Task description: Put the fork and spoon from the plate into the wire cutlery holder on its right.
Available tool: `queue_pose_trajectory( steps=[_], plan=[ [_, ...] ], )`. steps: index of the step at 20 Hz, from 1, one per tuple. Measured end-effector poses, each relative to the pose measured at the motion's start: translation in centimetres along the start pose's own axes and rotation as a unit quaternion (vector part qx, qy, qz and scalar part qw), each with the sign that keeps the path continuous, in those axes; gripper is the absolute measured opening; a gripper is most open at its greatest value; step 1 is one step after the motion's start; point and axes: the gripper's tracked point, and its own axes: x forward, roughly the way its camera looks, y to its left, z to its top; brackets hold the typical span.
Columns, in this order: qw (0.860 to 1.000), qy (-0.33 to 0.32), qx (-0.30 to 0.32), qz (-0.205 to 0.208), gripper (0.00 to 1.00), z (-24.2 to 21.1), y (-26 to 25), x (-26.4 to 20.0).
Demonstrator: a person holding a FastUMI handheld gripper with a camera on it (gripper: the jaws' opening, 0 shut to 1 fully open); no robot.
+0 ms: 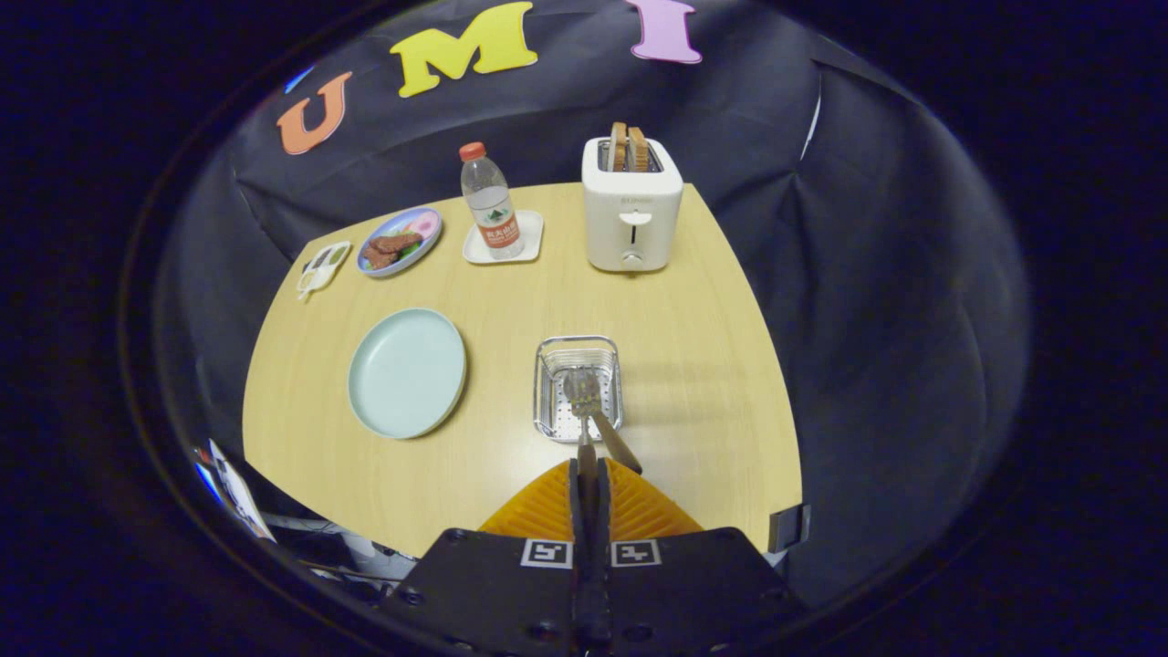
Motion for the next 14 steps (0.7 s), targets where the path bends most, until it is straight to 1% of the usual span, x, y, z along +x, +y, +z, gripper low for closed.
queue_pose_trajectory(
  steps=[4,9,11,12,13,14],
  plan=[
    [0.998,0.065,-0.005,0.021,0.01,0.4,0.8,0.6],
    [0.993,0.114,-0.008,0.004,0.01,1.2,1.1,2.3],
    [0.991,0.137,-0.002,0.008,0.01,1.3,1.7,2.6],
    [0.989,0.145,0.002,0.012,0.02,1.5,2.1,2.5],
    [0.989,0.146,0.005,0.009,0.03,1.9,2.1,2.8],
    [0.99,0.14,-0.005,0.001,0.02,2.4,2.0,3.1]
  ],
)
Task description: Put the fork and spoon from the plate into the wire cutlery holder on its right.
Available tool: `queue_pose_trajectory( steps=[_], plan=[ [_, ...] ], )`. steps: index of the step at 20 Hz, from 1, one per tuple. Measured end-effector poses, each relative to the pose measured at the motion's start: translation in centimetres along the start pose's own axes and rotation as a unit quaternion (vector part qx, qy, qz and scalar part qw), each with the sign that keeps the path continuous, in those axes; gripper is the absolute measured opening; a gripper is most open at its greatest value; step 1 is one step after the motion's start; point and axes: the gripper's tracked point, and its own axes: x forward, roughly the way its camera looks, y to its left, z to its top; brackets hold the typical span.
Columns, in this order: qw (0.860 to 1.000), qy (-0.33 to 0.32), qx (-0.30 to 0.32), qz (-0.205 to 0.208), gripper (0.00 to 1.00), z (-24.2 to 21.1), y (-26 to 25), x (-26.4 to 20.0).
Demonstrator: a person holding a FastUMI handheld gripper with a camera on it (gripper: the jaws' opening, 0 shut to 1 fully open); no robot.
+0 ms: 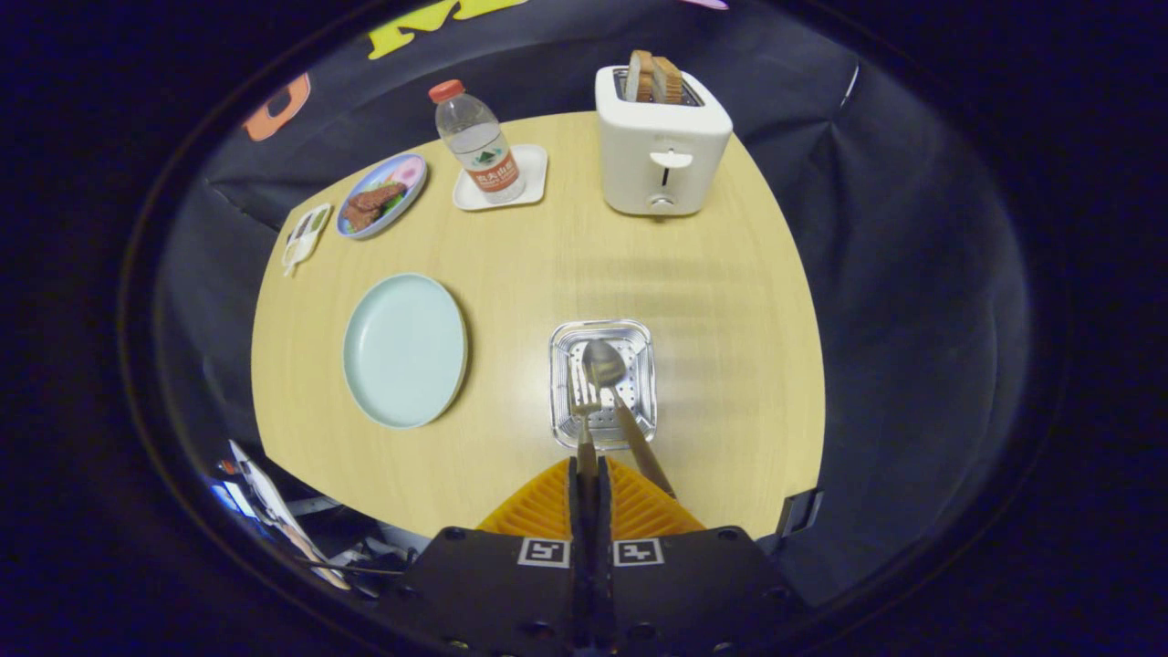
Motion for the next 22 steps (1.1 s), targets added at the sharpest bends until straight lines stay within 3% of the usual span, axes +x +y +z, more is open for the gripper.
queue_pose_trajectory(
  steps=[4,7,11,15,16,17,22],
  plan=[
    [0.998,-0.03,-0.043,-0.031,0.07,1.7,-0.1,0.0],
    [0.999,-0.021,-0.028,-0.023,0.07,1.8,0.7,0.1],
    [0.997,-0.058,-0.039,-0.017,0.08,3.1,1.5,-0.5],
    [0.991,-0.131,-0.032,-0.015,0.29,5.0,2.9,-2.8],
    [0.988,-0.151,-0.035,-0.02,0.42,5.5,3.3,-3.6],
    [0.984,-0.175,-0.035,-0.023,0.46,5.9,3.7,-4.5],
    [0.953,-0.299,-0.048,-0.031,0.83,7.6,7.7,-10.2]
  ],
)
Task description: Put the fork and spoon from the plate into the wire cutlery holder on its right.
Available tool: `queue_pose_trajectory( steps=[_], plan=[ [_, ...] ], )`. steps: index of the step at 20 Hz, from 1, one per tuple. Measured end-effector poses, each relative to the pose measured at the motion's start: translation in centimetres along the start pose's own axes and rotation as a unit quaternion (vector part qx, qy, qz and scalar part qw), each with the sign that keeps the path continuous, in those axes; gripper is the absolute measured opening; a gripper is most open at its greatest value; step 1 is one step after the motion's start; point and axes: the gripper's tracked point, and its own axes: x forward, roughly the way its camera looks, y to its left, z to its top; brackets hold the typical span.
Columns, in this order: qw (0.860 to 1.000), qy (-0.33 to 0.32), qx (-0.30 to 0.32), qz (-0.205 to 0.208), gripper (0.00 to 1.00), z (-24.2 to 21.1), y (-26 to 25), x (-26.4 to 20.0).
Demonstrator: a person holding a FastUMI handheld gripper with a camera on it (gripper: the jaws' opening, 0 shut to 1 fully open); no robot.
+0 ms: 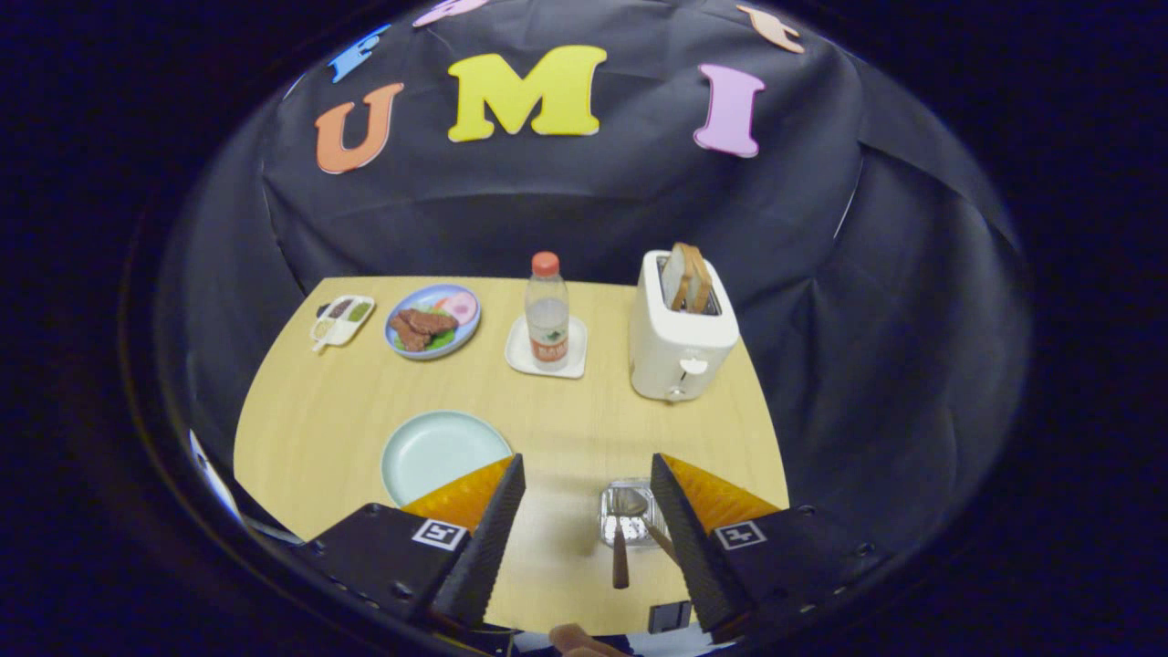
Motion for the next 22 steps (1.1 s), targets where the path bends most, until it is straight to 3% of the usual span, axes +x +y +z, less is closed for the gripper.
queue_pose_trajectory(
  steps=[3,6,12,16,22],
  plan=[
    [0.997,-0.083,-0.003,0.0,0.97,2.4,1.9,-3.3],
    [0.983,-0.181,0.024,0.005,0.96,5.0,3.3,-7.3],
    [0.941,-0.336,0.039,0.007,0.96,8.0,4.3,-15.0],
    [0.932,-0.359,0.042,0.012,0.96,6.3,5.3,-18.4],
    [0.936,-0.348,0.057,0.002,0.96,2.5,4.5,-19.7]
  ],
)
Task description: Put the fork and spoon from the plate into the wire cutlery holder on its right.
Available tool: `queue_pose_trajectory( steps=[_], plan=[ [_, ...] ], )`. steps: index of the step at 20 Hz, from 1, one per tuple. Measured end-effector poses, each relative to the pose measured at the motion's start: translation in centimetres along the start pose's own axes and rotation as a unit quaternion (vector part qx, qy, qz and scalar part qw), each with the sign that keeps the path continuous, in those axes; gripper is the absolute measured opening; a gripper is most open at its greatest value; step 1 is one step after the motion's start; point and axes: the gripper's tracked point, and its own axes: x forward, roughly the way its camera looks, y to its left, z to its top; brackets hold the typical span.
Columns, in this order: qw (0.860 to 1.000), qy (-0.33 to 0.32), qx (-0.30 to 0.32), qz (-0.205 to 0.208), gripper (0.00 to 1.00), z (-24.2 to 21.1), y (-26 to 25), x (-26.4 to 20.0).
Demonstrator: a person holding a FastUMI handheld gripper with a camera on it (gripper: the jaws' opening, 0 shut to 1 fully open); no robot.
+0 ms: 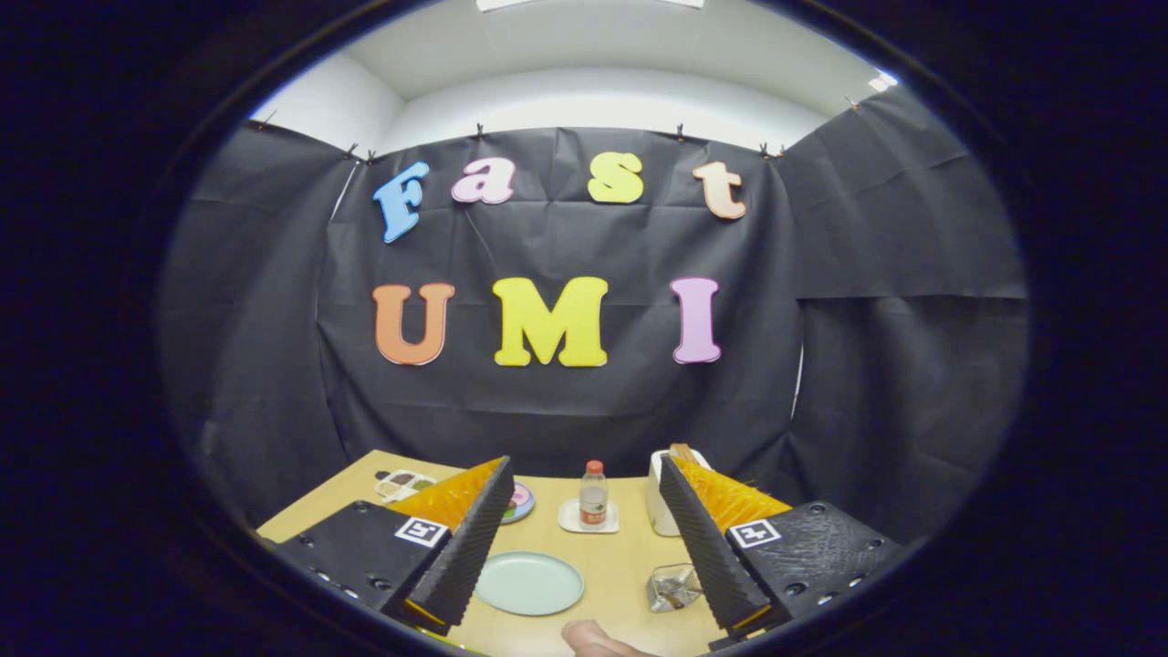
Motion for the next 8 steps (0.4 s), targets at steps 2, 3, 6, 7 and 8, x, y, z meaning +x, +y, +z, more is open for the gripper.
queue_pose_trajectory(
  steps=[2,3,6,7,8],
  plan=[
    [1.0,-0.001,0.001,-0.019,0.96,-0.3,-1.1,-0.5],
    [1.0,-0.005,0.003,-0.016,0.96,-0.2,-1.2,-0.7],
    [1.0,-0.01,0.01,-0.008,0.96,-0.7,-1.7,-1.0],
    [1.0,-0.006,0.009,-0.01,0.95,-1.1,-2.0,-1.1],
    [1.0,0.0,0.007,-0.01,0.96,-1.6,-2.0,-1.2]
  ],
)
